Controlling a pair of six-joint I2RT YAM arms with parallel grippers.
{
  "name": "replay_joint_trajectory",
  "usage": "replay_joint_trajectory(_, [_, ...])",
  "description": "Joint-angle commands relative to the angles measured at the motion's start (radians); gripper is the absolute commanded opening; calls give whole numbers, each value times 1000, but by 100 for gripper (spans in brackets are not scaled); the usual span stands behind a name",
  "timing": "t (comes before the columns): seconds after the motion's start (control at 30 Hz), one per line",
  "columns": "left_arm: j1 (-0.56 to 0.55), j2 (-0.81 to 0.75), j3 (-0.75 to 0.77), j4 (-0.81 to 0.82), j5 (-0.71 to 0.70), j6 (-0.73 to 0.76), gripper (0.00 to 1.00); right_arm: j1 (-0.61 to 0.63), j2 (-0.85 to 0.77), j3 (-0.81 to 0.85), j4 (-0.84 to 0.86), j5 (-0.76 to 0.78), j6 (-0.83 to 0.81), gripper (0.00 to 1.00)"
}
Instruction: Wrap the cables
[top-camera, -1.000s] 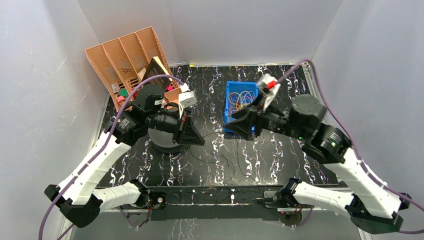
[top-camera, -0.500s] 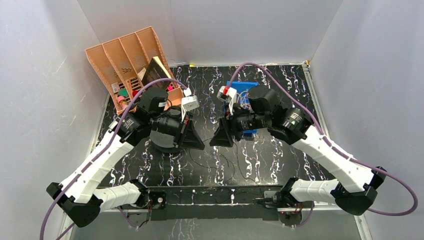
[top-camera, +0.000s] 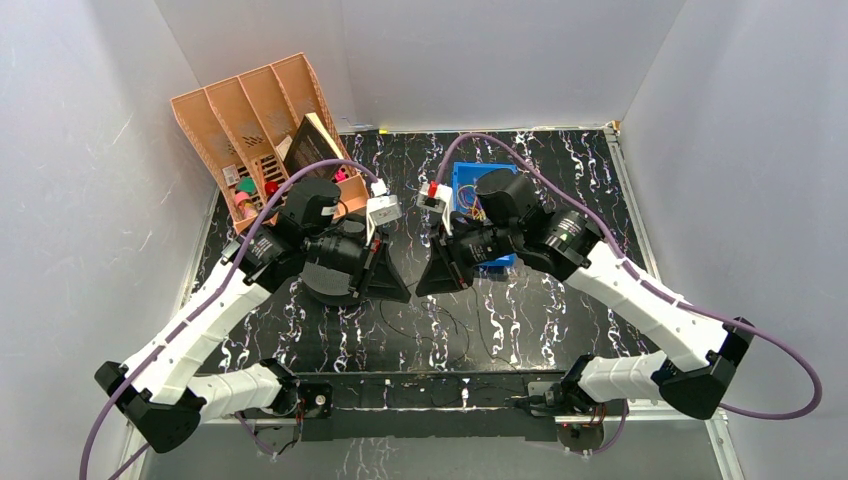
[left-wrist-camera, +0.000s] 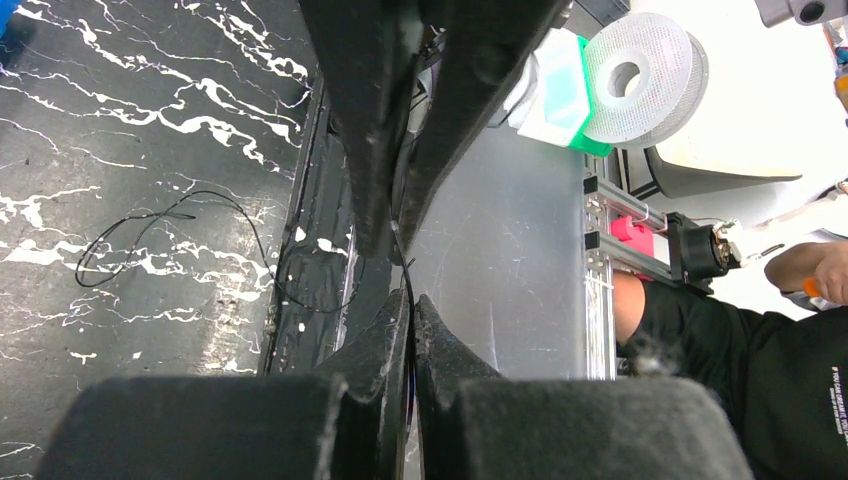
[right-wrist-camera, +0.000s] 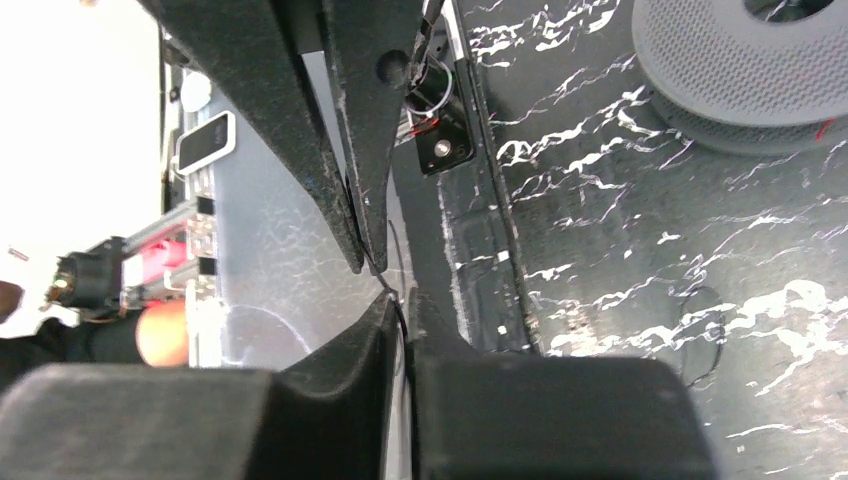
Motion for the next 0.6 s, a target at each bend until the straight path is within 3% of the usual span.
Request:
replay_joint_trajectory(0.0, [-9, -3, -3, -6, 26, 7, 0, 1, -11, 37, 13, 2, -23, 1])
replay_joint_trajectory(0.13, [-9, -7, 4, -9, 8, 6, 2, 1, -31, 27, 17, 24, -30, 0])
replay_joint_trajectory(0.33, [-9, -11, 23, -9, -111, -9, 63, 1, -58, 12, -6, 100, -33, 0])
replay_joint_trajectory(0.43, [-8, -22, 29, -10, -217, -24, 78, 1, -69, 8, -45, 205, -40, 0])
replay_joint_trajectory(0.57, [-9, -30, 44, -26, -397, -47, 84, 0, -85, 8, -82, 354, -27, 0])
